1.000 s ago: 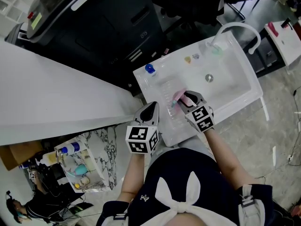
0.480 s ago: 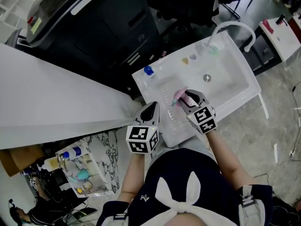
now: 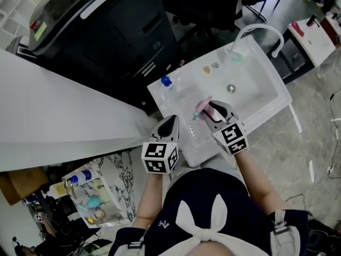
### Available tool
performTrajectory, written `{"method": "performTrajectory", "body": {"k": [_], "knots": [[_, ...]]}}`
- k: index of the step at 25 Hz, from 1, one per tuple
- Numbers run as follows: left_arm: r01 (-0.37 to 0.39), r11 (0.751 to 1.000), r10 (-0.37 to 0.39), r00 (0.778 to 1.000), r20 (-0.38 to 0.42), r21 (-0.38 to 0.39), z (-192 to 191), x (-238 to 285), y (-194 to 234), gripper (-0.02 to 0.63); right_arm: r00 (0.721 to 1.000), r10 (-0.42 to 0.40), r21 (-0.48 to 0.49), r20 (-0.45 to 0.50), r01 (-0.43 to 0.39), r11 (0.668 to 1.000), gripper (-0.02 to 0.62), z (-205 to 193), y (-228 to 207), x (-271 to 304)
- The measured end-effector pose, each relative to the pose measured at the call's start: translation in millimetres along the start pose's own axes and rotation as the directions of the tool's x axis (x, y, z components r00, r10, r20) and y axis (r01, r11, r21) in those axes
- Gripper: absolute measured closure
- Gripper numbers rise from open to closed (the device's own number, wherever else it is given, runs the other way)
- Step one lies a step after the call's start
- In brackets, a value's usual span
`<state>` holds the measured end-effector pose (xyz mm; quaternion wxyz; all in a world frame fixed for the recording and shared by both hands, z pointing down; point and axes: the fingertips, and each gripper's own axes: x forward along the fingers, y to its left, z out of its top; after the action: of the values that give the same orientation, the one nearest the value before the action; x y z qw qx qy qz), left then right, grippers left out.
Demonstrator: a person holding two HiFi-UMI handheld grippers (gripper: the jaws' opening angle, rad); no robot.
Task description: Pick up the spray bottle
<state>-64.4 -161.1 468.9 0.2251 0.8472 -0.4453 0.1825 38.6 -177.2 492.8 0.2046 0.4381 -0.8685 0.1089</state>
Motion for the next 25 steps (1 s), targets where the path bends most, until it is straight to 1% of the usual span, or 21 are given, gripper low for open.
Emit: {"method": "performTrajectory", "body": {"k": [15, 25], "knots": [[0.035, 0.999, -0.035, 0.999, 0.024, 0.025, 7.5, -6.2, -7.8, 0.580, 0.995, -0.045, -0.020, 0.094, 0.047, 0.999, 0.455, 36.5, 5.0, -32.0], [0.056, 0.997, -0.058, 0.998, 0.037, 0.045, 10.4, -12.4, -17.4, 0.580, 0.982, -0.094, -0.011, 0.166, 0.097, 0.995, 0.457, 52.9, 7.4, -53.6]]}}
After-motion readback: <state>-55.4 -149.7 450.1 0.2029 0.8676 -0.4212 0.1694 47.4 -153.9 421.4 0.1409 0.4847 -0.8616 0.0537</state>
